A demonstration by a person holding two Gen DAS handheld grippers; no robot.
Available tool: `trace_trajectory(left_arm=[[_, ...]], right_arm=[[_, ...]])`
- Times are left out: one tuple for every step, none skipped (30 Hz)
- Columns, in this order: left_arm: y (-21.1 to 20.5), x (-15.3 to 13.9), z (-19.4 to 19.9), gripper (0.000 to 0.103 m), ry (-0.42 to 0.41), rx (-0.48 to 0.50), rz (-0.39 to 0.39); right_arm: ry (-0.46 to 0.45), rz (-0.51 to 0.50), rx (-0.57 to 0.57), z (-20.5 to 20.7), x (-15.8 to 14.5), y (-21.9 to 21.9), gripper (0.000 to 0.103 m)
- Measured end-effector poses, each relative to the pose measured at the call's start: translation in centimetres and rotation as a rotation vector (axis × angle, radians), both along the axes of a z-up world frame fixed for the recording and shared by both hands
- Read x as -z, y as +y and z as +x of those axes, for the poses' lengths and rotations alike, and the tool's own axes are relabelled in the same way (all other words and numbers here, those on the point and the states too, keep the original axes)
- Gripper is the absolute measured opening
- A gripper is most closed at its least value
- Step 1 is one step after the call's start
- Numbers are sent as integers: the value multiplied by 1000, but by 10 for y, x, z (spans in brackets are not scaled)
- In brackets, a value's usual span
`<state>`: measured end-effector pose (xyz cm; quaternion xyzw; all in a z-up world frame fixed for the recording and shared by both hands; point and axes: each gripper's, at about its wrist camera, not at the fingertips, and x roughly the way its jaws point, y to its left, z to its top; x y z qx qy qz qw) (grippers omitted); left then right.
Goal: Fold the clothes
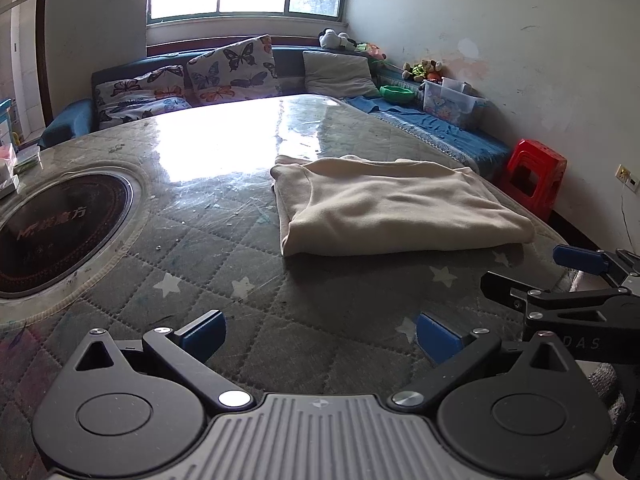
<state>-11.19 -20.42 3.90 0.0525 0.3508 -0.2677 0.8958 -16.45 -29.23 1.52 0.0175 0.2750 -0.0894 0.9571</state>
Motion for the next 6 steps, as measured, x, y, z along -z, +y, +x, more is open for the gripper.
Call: trace_trajectory(left_arm=[[0,0,-1,103,-3,2,-1],[0,-1,-2,103,-5,4,-1],[0,-1,-3,103,-6,5,0],[-1,-1,-4,103,-7,6,1],[-1,-1,-4,103,-8,8,2],[-1,-2,-5,103,-8,9,2]], right_arm=[[-2,1,0,-1,0,0,103],[-6,2,0,-2,-1,0,103],[-8,3,0,-2,-1,0,103],[-11,5,-1,-3,-2,0,103],[-15,8,-3,-4,-3,0,103],[-17,10,-4,-5,-3,0,103]])
